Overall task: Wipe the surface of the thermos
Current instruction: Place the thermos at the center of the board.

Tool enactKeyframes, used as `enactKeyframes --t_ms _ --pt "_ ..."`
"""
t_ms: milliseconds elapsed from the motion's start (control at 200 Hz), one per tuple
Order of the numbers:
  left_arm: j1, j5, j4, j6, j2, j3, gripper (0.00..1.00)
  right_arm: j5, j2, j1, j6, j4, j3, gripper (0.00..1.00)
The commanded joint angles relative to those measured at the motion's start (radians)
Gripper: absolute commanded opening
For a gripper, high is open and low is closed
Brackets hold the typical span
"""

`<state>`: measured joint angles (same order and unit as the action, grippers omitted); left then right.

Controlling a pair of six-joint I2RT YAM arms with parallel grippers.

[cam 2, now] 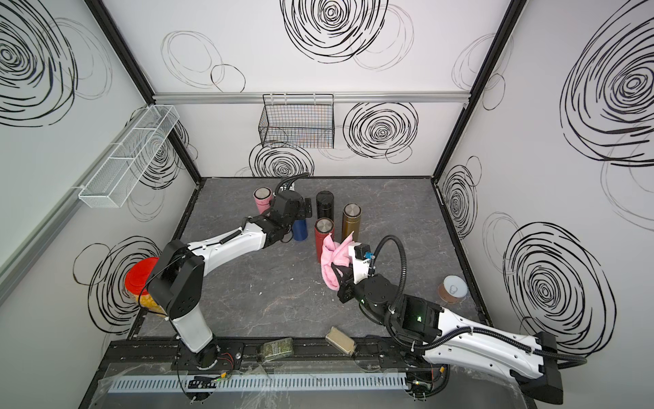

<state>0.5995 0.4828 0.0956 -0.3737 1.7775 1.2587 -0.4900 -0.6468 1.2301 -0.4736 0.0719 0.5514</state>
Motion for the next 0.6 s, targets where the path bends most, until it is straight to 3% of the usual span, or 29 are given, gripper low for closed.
enactKeyframes --t_ms 0,345,465,595 --pt "0.009 0.028 0.043 0.021 -0.057 -0.01 0.99 0.007 -0.006 -0.01 0.012 -0.029 0.022 0.0" --pt "0.113 0.149 -0.053 0.102 -0.194 0.057 0.99 0.034 0.01 -0.021 0.007 0.036 0.076 0.0" --pt "0.165 0.176 -0.04 0.102 -0.3 0.03 0.99 -0.012 0.044 -0.023 -0.09 0.205 0.101 0.0" --pt "0.223 0.189 -0.123 0.021 -0.413 0.019 0.99 0.008 0.09 -0.024 -0.228 0.418 0.127 0.0"
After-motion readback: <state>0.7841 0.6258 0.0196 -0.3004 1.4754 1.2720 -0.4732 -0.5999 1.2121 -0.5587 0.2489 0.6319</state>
